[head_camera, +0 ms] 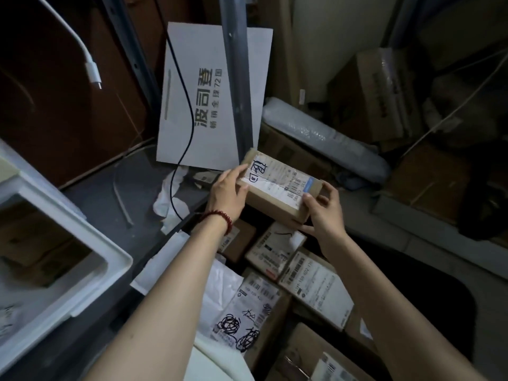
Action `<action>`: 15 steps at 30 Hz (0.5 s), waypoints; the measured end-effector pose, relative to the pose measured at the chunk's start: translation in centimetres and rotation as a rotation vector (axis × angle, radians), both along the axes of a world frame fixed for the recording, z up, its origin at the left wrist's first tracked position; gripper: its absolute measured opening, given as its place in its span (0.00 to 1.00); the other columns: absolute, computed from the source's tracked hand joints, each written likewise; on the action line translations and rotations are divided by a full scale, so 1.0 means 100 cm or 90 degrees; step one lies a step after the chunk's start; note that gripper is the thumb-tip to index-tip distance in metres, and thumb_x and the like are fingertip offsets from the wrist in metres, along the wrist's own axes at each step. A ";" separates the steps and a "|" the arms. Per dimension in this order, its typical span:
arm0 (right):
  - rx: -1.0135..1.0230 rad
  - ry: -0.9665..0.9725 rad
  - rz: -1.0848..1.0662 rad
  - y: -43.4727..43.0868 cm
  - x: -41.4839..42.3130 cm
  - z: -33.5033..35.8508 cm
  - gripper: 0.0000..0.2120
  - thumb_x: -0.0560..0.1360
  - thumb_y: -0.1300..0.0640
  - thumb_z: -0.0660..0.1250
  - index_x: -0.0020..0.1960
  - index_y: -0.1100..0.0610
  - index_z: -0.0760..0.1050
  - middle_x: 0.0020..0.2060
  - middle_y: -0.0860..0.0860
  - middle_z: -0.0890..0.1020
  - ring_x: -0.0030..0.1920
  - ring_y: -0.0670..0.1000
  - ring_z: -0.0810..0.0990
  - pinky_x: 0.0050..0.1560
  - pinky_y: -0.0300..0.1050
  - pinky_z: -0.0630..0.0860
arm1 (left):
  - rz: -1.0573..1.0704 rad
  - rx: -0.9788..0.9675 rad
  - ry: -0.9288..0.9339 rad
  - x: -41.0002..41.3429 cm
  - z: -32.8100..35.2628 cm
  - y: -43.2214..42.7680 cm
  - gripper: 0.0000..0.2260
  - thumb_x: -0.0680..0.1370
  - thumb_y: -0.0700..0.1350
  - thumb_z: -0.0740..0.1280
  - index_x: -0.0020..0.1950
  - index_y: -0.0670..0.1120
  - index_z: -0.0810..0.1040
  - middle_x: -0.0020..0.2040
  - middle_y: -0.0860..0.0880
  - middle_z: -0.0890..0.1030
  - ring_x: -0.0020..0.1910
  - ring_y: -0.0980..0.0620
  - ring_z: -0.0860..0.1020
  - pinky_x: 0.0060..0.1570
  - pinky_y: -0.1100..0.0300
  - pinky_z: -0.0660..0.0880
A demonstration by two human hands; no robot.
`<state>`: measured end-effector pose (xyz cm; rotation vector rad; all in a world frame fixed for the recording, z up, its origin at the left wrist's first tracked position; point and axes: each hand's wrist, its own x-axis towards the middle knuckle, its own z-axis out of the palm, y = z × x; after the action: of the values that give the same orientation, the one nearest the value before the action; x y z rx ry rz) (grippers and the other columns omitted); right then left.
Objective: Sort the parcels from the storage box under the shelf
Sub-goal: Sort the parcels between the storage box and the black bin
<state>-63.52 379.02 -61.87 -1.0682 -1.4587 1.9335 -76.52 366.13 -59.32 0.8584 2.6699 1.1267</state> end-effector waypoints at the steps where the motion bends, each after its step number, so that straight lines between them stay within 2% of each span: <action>1: -0.009 -0.005 0.004 0.000 -0.005 -0.002 0.21 0.79 0.59 0.64 0.69 0.45 0.64 0.64 0.49 0.73 0.55 0.51 0.77 0.30 0.44 0.79 | 0.006 -0.004 -0.006 -0.003 -0.002 -0.002 0.20 0.80 0.40 0.62 0.72 0.49 0.68 0.70 0.47 0.70 0.68 0.47 0.69 0.64 0.57 0.67; 4: 0.004 -0.007 0.014 -0.003 -0.015 -0.007 0.22 0.78 0.59 0.65 0.69 0.47 0.65 0.63 0.51 0.73 0.51 0.48 0.78 0.28 0.44 0.79 | 0.019 -0.016 -0.017 -0.009 -0.009 -0.009 0.20 0.80 0.40 0.62 0.72 0.49 0.67 0.71 0.47 0.69 0.67 0.48 0.69 0.59 0.62 0.66; 6: 0.036 -0.008 0.029 -0.007 -0.020 -0.009 0.24 0.77 0.59 0.67 0.70 0.46 0.64 0.64 0.51 0.71 0.49 0.46 0.77 0.29 0.46 0.80 | 0.037 -0.021 -0.025 -0.012 -0.013 -0.014 0.21 0.80 0.41 0.62 0.73 0.50 0.65 0.72 0.47 0.68 0.68 0.48 0.69 0.59 0.61 0.66; 9: 0.090 -0.041 0.047 -0.012 -0.026 -0.010 0.25 0.77 0.57 0.67 0.70 0.44 0.64 0.66 0.53 0.68 0.56 0.55 0.77 0.38 0.54 0.82 | 0.046 -0.039 -0.057 -0.015 -0.019 -0.023 0.23 0.80 0.42 0.63 0.74 0.52 0.63 0.72 0.47 0.68 0.68 0.47 0.68 0.63 0.56 0.67; 12: 0.166 -0.078 0.065 -0.015 -0.030 -0.012 0.24 0.77 0.57 0.67 0.69 0.44 0.66 0.66 0.53 0.68 0.61 0.57 0.75 0.52 0.61 0.79 | 0.036 -0.087 -0.071 -0.014 -0.028 -0.033 0.25 0.79 0.44 0.64 0.75 0.52 0.61 0.72 0.47 0.68 0.69 0.45 0.68 0.64 0.53 0.67; 13: 0.180 -0.084 0.075 -0.016 -0.031 -0.011 0.23 0.77 0.57 0.67 0.68 0.44 0.66 0.66 0.53 0.68 0.61 0.56 0.75 0.52 0.61 0.79 | 0.043 -0.087 -0.073 -0.014 -0.030 -0.035 0.25 0.79 0.45 0.64 0.75 0.52 0.61 0.72 0.46 0.68 0.69 0.45 0.68 0.64 0.52 0.68; 15: 0.174 -0.074 0.097 -0.020 -0.033 -0.010 0.22 0.77 0.57 0.67 0.67 0.43 0.67 0.66 0.53 0.69 0.61 0.56 0.75 0.46 0.59 0.82 | 0.073 -0.058 -0.074 -0.015 -0.031 -0.039 0.26 0.79 0.46 0.65 0.75 0.53 0.60 0.72 0.46 0.66 0.68 0.45 0.68 0.63 0.52 0.69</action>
<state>-66.85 377.04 -62.82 -0.9820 -1.8536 1.7288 -77.99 362.24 -62.42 0.6123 2.6806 1.0353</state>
